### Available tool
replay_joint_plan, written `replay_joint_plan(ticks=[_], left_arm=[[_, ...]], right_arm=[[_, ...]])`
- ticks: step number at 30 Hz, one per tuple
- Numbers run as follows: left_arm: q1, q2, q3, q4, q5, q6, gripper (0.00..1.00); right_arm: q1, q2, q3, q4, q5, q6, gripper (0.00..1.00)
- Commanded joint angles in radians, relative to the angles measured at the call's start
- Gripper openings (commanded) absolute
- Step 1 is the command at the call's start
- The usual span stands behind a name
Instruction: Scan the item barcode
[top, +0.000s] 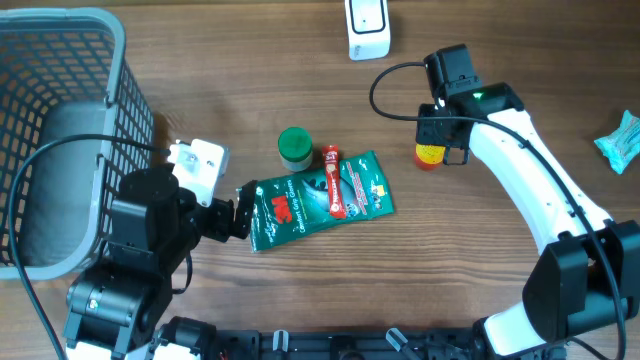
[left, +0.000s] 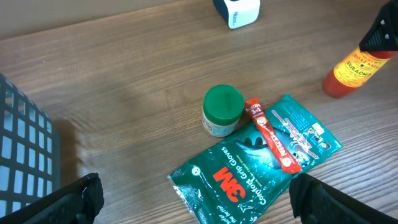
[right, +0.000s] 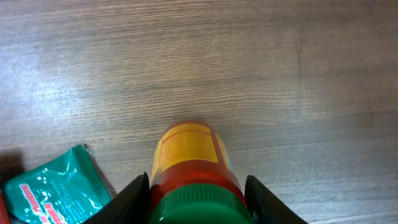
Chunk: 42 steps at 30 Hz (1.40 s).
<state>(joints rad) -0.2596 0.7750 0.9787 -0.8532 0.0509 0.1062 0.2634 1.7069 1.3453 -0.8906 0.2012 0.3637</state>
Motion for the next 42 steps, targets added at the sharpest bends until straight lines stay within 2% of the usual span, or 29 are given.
replay_joint_plan(ticks=[1, 7, 9, 10, 11, 14, 17, 19, 25, 27, 31, 32, 34, 35, 36, 42], left_arm=[[0.005, -0.002, -0.001, 0.002, 0.008, -0.006, 1.00], [0.005, -0.002, -0.001, 0.002, 0.008, -0.006, 1.00], [0.005, -0.002, -0.001, 0.002, 0.008, -0.006, 1.00], [0.005, -0.002, -0.001, 0.002, 0.008, -0.006, 1.00], [0.005, -0.002, -0.001, 0.002, 0.008, -0.006, 1.00], [0.005, -0.002, -0.001, 0.002, 0.008, -0.006, 1.00], [0.005, -0.002, -0.001, 0.002, 0.008, -0.006, 1.00], [0.005, -0.002, -0.001, 0.002, 0.008, -0.006, 1.00], [0.005, -0.002, -0.001, 0.002, 0.008, -0.006, 1.00], [0.005, -0.002, -0.001, 0.002, 0.008, -0.006, 1.00], [0.005, -0.002, -0.001, 0.002, 0.008, -0.006, 1.00], [0.005, -0.002, -0.001, 0.002, 0.008, -0.006, 1.00], [0.005, -0.002, -0.001, 0.002, 0.008, -0.006, 1.00], [0.005, -0.002, -0.001, 0.002, 0.008, -0.006, 1.00], [0.005, -0.002, -0.001, 0.002, 0.008, -0.006, 1.00], [0.005, -0.002, -0.001, 0.002, 0.008, -0.006, 1.00]], right_arm=[[-0.010, 0.003, 0.017, -0.068, -0.007, 0.247, 0.47], [-0.082, 0.002, 0.043, -0.179, -0.007, 0.685, 0.50], [-0.105, 0.002, 0.043, -0.226, -0.013, 0.836, 0.58], [-0.113, 0.002, 0.043, -0.239, -0.027, 0.892, 0.69], [-0.119, 0.002, 0.043, -0.240, -0.060, 0.923, 0.75], [-0.122, -0.019, 0.049, -0.234, -0.117, 0.916, 0.84], [-0.122, -0.085, 0.092, -0.263, -0.124, 0.824, 0.91], [-0.122, -0.163, 0.150, -0.277, -0.125, 0.679, 1.00], [-0.166, -0.328, 0.165, -0.271, -0.116, 0.576, 1.00], [-0.167, -0.349, 0.165, -0.279, -0.057, 0.507, 1.00], [-0.167, -0.325, 0.151, -0.274, 0.060, 0.482, 1.00], [-0.167, -0.312, 0.149, -0.270, 0.038, 0.394, 1.00], [-0.165, -0.270, 0.143, -0.229, -0.159, -0.050, 1.00], [-0.165, -0.254, 0.140, -0.198, -0.194, -0.161, 1.00], [-0.168, -0.238, 0.140, -0.170, -0.182, -0.216, 1.00], [-0.171, -0.126, 0.135, -0.174, -0.137, -0.295, 1.00]])
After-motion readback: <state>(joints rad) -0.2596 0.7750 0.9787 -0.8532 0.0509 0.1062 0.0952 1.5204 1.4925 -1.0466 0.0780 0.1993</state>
